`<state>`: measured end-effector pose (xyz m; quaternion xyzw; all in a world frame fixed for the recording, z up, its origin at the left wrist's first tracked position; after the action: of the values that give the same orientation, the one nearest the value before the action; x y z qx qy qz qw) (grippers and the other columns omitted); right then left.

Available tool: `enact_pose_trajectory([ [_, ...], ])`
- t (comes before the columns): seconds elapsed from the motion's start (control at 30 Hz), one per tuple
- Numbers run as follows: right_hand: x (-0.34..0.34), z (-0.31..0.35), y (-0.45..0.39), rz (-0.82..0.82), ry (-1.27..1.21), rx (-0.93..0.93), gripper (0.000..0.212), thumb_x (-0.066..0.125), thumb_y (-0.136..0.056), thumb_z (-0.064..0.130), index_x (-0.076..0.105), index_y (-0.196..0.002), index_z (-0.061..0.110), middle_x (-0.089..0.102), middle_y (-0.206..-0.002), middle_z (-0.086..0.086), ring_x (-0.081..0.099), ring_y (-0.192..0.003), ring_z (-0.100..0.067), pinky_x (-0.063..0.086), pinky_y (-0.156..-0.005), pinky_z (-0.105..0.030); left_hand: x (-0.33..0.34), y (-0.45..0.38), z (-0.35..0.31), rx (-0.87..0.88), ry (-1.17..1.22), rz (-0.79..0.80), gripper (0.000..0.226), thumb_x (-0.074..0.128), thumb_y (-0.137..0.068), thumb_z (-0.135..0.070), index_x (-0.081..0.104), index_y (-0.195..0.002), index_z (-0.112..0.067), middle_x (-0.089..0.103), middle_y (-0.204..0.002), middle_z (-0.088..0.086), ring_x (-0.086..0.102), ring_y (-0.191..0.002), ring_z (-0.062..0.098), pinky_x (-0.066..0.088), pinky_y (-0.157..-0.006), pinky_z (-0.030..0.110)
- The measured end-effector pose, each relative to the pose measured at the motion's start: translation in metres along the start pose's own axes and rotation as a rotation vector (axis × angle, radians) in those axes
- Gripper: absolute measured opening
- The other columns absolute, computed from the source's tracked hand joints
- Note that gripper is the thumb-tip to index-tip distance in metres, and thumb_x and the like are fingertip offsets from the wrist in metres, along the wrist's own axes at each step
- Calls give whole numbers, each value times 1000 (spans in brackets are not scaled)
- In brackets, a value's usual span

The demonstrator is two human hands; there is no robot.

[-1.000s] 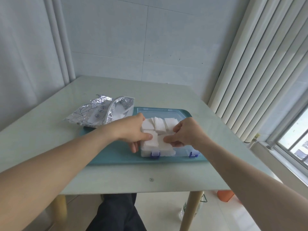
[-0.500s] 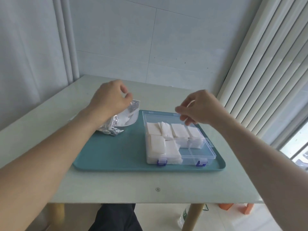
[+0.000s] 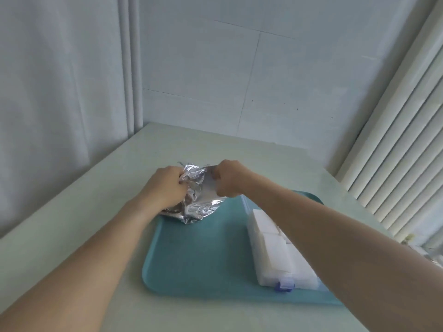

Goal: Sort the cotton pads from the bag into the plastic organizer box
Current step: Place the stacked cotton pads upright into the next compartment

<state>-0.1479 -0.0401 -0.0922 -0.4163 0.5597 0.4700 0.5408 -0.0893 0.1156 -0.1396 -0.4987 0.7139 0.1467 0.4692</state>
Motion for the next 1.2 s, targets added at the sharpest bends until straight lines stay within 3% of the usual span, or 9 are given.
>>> enact_pose_trajectory([
  [0.07,2,0,-9,55,30,19,12,69,-82,15,63,-88,6,56,-77,-5,55,-75,-25,38,-51,-23,3,0,0,9,1,-15,29,53,-92,-11,43,-65,-16,49,-68,3,48,-75,30,28,-63,33],
  [0.2,9,2,-15,248,-248,-27,44,77,-80,48,66,-83,6,56,-68,-7,51,-59,-21,48,-67,-25,8,-1,-2,6,-6,-75,26,50,-94,-13,39,-70,-14,48,-73,5,42,-75,30,30,-65,33],
  [0.33,20,8,-16,203,-411,26,51,79,-78,27,63,-110,-9,58,-69,-11,52,-58,-21,47,-54,-23,10,-1,-1,-23,38,-153,33,49,-96,-14,37,-65,-16,39,-61,-2,41,-69,28,27,-62,33],
  [0.5,19,13,-11,76,-457,83,13,71,-74,8,59,-70,4,54,-58,-8,48,-58,-20,37,-55,-27,12,0,-3,-34,112,-229,36,50,-95,-17,36,-62,-15,44,-59,2,42,-61,28,25,-54,34],
  [0.63,7,9,-5,3,-449,109,33,71,-75,9,48,-53,15,34,-32,10,34,-48,-17,29,-51,-24,10,2,-4,-49,101,-286,34,49,-92,-18,34,-62,-17,41,-59,2,42,-67,35,28,-59,35],
  [0.73,-2,2,0,-80,-468,126,41,68,-79,7,43,-49,18,37,-32,12,51,-50,-18,31,-43,-18,9,3,-4,-65,79,-296,32,48,-92,-18,35,-62,-17,42,-61,3,44,-68,36,30,-59,35],
  [0.83,-10,-3,8,-84,-519,143,32,65,-81,6,52,-54,17,51,-39,8,70,-52,-19,35,-40,-14,11,5,-4,-66,51,-299,31,47,-92,-19,36,-63,-17,42,-62,3,44,-68,35,31,-59,35],
  [0.93,-23,-12,17,-110,-542,164,13,65,-83,15,74,-77,9,67,-53,-1,58,-41,-13,42,-46,-13,10,6,-6,-66,38,-308,26,47,-95,-23,50,-71,-11,51,-66,4,50,-70,35,35,-60,35],
  [1.2,-26,-53,40,-18,-983,278,19,73,-90,10,69,-98,-8,64,-61,-12,57,-44,-16,53,-49,-23,18,8,-11,76,204,-281,31,59,-87,-40,61,-98,-12,65,-94,1,58,-93,24,48,-83,38],
])
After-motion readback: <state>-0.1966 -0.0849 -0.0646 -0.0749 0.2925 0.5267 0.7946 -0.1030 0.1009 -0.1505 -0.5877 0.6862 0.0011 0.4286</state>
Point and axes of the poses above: each hand's wrist, its own y-axis away from the middle knuckle, its own x-axis out of the palm, z = x × y, the point moved 1 cm from there along -y, towards the middle knuckle
